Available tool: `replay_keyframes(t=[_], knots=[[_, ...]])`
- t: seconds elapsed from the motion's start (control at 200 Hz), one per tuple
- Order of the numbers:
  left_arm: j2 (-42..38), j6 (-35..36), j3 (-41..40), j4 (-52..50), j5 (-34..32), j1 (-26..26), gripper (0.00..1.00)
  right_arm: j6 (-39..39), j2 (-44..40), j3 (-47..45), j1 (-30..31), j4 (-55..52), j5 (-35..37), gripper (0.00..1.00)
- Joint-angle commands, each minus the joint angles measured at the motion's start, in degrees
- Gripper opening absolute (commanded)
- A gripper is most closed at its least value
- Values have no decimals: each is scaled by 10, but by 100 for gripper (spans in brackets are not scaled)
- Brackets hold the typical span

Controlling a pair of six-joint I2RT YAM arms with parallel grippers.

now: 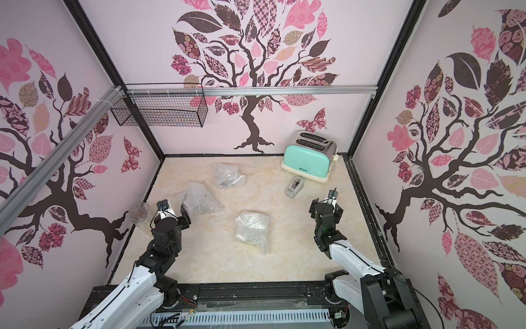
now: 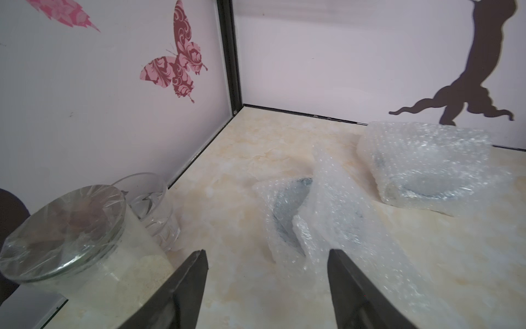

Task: Wrap bowls in bubble wrap
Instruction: Reset both arms

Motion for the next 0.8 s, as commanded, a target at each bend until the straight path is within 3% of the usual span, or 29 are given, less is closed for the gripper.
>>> replay_keyframes(t=[0.0,0.07,0.12,0.235,0.365,0.47,0.55,0.72,0.795], knots=[[56,0,-29,119,81,66,73,-35,73,-60,-10,222,-6,88],[112,6,-52,207,105,91,74,-35,80,-38,-15,191,-22,90],[170,25,-49,260,97,96,75,-38,103,-51,-25,260,-38,90],[238,26,-19,288,133,121,77,-83,156,-24,-27,284,-61,90],[277,-1,-26,357,201,172,77,-107,303,-76,-42,566,-94,87],[307,8,-21,393,221,173,77,-82,243,-29,-48,372,-111,88],[330,22,-17,416,222,173,77,-88,272,-9,-50,381,-116,91],[469,42,2,529,258,173,76,-85,262,-3,-52,352,-118,93],[454,42,10,484,260,172,77,-85,262,-2,-52,350,-118,95]])
